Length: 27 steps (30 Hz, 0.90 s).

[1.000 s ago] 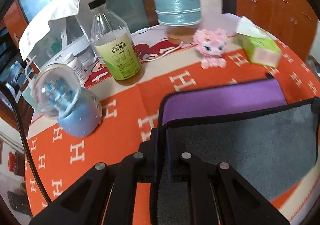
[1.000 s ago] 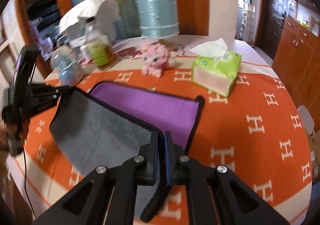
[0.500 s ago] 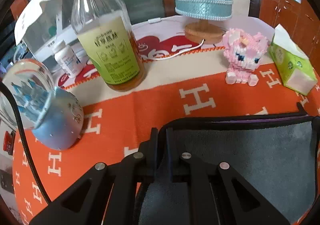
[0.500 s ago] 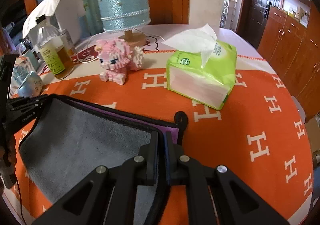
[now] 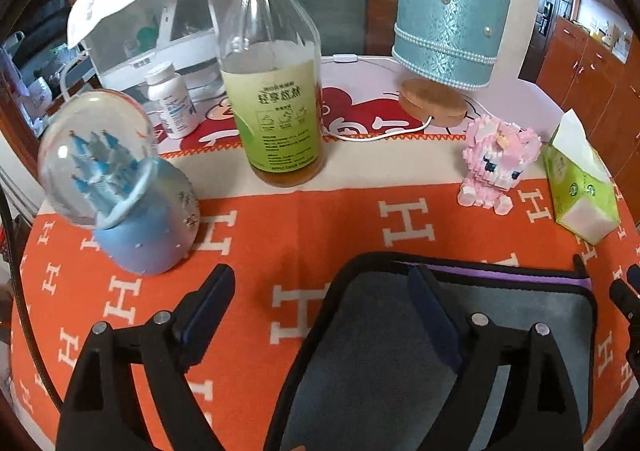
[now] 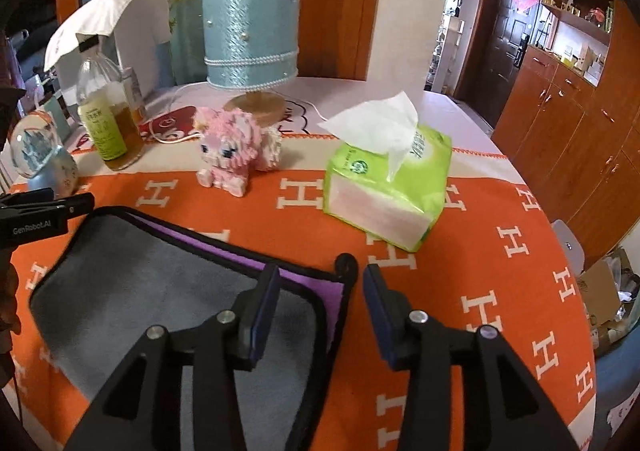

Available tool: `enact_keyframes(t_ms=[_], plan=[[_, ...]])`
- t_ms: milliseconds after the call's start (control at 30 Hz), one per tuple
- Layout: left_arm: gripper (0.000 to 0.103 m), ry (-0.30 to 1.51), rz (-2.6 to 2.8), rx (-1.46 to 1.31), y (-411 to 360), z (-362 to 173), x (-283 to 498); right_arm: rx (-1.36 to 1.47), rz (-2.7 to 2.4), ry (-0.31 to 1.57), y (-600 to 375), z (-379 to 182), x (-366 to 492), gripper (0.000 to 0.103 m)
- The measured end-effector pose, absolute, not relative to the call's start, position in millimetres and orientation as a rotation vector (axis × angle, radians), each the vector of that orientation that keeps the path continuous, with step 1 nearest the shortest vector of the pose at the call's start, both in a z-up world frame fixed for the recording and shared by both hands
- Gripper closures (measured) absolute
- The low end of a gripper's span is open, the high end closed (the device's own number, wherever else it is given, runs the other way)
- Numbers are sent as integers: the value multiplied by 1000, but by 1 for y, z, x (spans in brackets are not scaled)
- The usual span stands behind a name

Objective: Fold towel

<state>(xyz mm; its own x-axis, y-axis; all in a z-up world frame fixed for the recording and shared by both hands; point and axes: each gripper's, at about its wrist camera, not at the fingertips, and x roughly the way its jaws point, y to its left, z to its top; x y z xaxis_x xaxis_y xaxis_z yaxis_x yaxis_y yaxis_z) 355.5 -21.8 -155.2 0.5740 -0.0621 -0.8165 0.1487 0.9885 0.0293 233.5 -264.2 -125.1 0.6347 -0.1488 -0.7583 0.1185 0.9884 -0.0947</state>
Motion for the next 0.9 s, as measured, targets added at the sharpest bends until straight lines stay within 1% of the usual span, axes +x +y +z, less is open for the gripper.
enact_keyframes(t_ms=[300,600,667,733,800,867,900], plan=[[15,941,-154,86,-19,-119,322,-43,-107,852,-238,-94,211,59],[15,890,-179,69,-15,-77,268,-27,-90,836,-226,-62,182,57],[13,865,-175,62,-13,-65,253,-19,-82,838,-224,-55,175,56],[1,847,-171,55,-11,-54,239,-2,-74,839,-223,-48,166,50],[1,815,-163,56,-9,-40,221,15,-73,832,-223,-40,156,41],[1,803,-161,59,-8,-30,207,29,-75,829,-223,-32,145,37],[1,802,-166,57,-8,-26,201,34,-74,827,-223,-29,141,36]])
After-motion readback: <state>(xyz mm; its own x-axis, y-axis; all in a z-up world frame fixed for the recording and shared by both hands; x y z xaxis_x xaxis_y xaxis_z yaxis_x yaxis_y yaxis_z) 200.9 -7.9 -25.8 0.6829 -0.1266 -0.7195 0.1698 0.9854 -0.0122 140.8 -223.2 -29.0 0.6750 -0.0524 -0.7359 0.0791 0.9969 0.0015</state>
